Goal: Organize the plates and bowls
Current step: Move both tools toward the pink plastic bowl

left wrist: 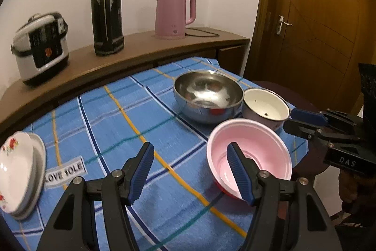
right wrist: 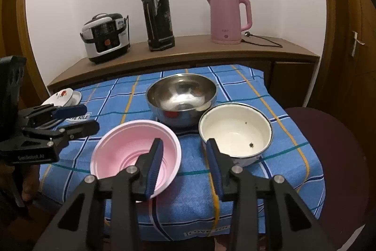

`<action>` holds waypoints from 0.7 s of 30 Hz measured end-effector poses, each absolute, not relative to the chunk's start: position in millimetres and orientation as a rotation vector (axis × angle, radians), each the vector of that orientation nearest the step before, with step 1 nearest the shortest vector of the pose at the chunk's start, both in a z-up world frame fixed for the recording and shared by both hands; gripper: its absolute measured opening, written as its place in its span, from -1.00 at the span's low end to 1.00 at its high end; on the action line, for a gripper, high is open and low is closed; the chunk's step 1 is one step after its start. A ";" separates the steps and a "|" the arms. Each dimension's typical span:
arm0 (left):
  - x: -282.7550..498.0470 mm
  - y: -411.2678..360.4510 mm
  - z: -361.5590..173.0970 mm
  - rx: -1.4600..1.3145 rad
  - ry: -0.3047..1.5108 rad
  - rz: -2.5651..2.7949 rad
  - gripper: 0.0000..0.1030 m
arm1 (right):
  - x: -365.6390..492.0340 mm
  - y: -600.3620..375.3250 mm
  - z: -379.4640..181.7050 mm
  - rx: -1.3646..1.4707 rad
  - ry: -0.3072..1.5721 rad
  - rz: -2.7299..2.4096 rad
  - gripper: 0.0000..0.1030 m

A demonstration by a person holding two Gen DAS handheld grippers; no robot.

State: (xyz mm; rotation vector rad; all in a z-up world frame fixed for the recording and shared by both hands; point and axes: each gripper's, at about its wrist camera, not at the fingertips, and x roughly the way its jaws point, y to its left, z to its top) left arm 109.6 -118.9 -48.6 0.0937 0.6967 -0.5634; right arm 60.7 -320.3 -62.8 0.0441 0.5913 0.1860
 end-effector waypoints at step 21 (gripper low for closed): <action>97.2 -140.7 -73.3 0.037 0.822 -0.635 -0.13 | 62.4 -314.0 -91.4 0.061 0.675 0.242 -0.66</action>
